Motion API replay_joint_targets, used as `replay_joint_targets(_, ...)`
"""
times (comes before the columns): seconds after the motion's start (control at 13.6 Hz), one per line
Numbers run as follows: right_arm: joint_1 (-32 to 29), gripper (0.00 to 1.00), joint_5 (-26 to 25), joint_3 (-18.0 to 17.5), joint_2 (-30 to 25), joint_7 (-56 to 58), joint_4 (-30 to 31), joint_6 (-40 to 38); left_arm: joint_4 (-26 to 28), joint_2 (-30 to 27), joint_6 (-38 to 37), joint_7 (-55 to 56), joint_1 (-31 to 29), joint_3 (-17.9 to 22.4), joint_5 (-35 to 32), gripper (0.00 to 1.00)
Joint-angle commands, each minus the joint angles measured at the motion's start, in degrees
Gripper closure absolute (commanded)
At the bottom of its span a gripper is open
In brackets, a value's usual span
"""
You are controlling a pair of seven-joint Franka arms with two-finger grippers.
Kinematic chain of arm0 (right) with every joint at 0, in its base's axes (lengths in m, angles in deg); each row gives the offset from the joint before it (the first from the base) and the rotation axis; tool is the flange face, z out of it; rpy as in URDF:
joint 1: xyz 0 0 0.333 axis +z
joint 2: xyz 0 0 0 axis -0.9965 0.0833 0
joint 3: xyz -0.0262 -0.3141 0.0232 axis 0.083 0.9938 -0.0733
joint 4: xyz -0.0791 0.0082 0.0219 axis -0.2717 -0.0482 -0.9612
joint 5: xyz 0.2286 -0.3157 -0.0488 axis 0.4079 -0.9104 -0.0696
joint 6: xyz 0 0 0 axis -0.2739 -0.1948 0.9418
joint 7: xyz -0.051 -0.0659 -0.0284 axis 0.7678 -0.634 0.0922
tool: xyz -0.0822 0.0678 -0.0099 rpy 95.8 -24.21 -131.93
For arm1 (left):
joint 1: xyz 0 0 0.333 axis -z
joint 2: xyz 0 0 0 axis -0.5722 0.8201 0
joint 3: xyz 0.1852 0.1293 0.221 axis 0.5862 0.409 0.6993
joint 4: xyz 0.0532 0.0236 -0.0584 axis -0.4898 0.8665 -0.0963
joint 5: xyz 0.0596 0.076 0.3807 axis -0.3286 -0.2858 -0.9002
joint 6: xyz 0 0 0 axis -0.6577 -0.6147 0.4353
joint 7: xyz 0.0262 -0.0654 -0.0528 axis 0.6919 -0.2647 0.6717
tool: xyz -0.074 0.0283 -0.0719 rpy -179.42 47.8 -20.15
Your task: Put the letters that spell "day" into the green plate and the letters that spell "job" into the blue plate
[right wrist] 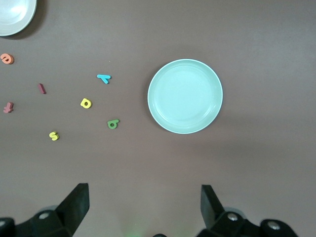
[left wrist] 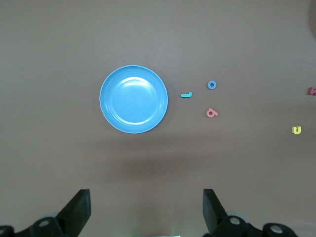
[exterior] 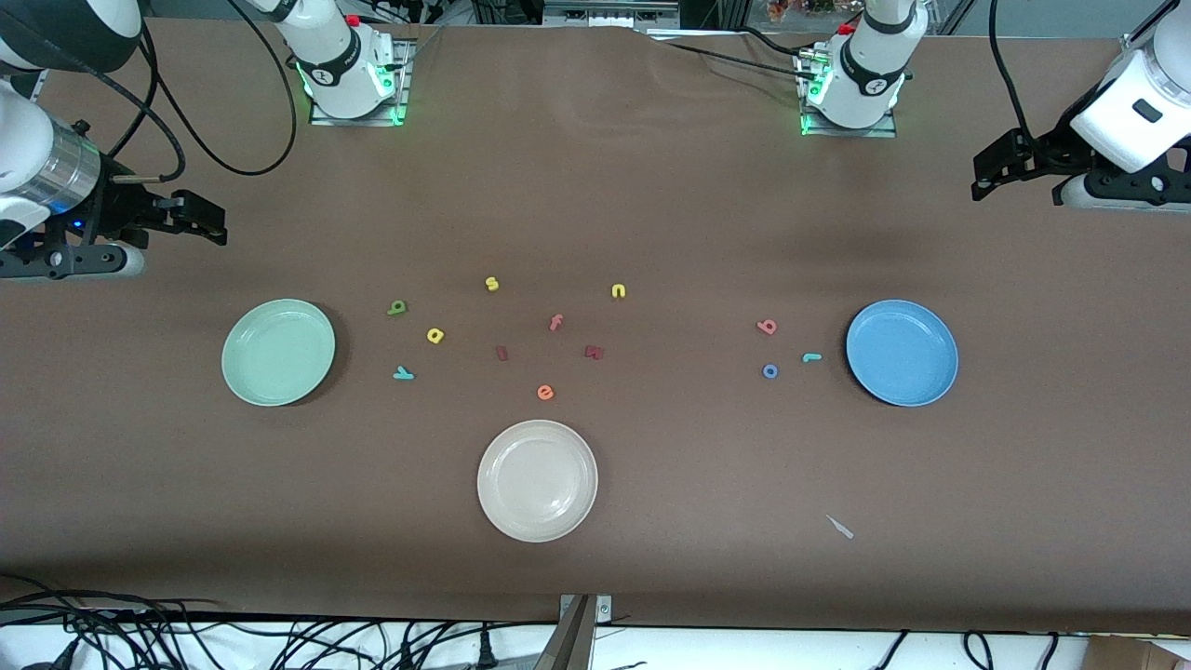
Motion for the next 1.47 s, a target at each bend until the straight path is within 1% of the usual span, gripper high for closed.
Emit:
replay_joint_targets(0.0, -0.31, 0.0, -0.29, -0.2, 0.4, 0.12, -1.17, -0.78, -0.49, -0.6, -0.88, 0.21, -0.13, -0.12, 0.82, 0.0)
replay_joint_targets(1.1, -0.14, 0.0, -0.2, -0.2, 0.4, 0.12, -1.08, -0.78, -1.28, -0.33, -2.03, 0.29, -0.04, -0.12, 1.43, 0.0)
replay_joint_targets(1.4, 0.21, 0.0, -0.38, -0.38, 0.66, 0.74, -0.91, -0.78, -1.45, 1.07, -0.97, -0.32, -0.22, -0.2, 1.26, 0.0)
